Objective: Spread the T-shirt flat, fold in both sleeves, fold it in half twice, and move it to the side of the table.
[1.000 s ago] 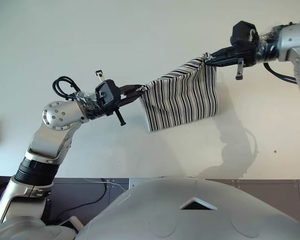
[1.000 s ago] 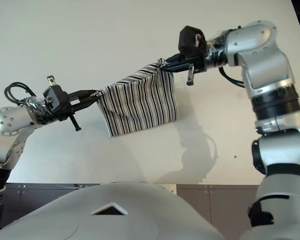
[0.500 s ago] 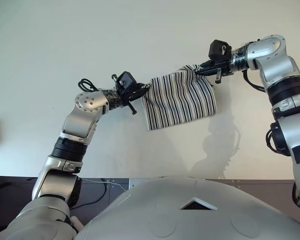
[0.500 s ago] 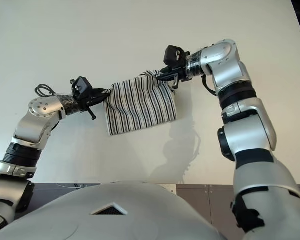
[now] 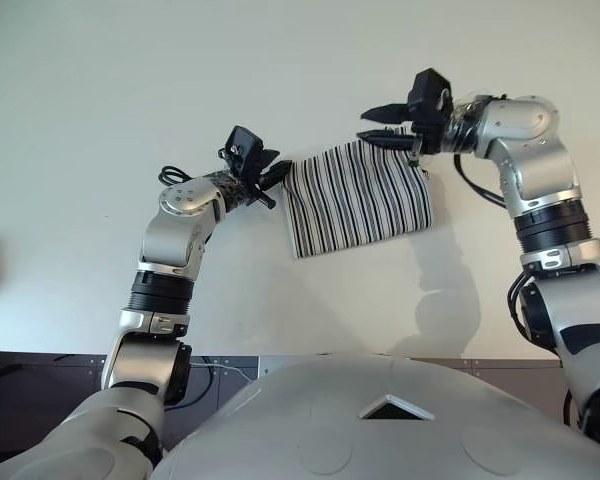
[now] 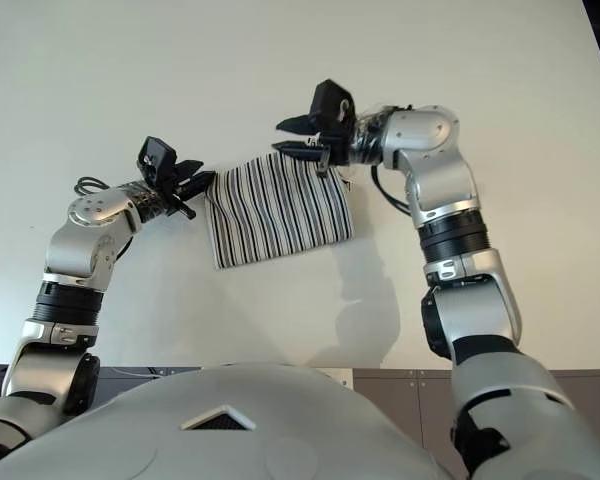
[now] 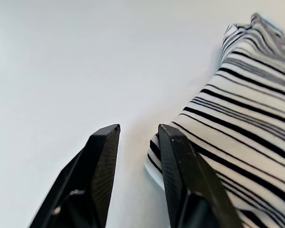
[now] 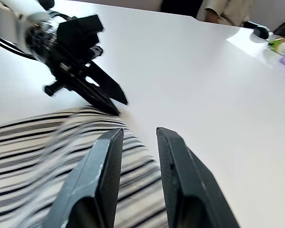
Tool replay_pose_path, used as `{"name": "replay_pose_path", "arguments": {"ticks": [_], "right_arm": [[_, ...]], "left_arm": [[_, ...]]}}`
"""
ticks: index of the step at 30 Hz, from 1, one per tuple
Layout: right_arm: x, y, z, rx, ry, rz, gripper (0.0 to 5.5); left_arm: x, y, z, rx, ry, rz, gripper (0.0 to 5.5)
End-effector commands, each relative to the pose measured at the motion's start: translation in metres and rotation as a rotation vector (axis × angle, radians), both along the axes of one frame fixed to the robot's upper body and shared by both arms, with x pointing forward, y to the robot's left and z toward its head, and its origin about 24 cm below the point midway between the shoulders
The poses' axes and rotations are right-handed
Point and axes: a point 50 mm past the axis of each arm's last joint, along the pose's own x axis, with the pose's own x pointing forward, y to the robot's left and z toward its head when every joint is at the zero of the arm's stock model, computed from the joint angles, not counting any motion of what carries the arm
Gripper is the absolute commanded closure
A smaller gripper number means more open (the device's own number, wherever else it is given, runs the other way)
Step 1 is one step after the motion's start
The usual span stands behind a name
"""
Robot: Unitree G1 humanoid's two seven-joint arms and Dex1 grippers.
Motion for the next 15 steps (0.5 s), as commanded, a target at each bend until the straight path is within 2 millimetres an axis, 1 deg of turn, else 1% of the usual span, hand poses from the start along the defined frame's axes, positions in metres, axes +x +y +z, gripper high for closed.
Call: {"name": "replay_pose_path", "arguments": {"ticks": [1,4,8,10,12,13,15], "right_arm": [[-0.018,0.003,-0.025,-0.08,0.142,0.1,4.24],[-0.008,-0.007,-0.045,-0.143,0.201,0.028,4.24],[0.001,-0.025,-0.067,-0.134,0.281,-0.127,4.24],[0.0,-0.036,-0.078,-0.137,0.32,-0.182,4.24],[-0.001,-0.048,-0.086,-0.135,0.345,-0.252,4.24],[-0.001,-0.06,-0.089,-0.135,0.353,-0.32,4.24],[0.001,-0.091,-0.094,-0.14,0.356,-0.514,4.24]], "left_arm": [[0.005,-0.01,-0.001,0.075,-0.024,-0.086,4.02],[0.012,-0.01,0.004,0.089,-0.065,-0.086,4.02],[0.024,-0.005,0.014,0.081,-0.128,-0.043,4.02],[0.035,0.002,0.021,0.09,-0.181,0.005,4.02],[0.049,0.01,0.034,0.088,-0.25,0.081,4.02],[0.057,0.014,0.041,0.079,-0.289,0.123,4.02],[0.067,0.019,0.053,0.068,-0.354,0.182,4.02]]}}
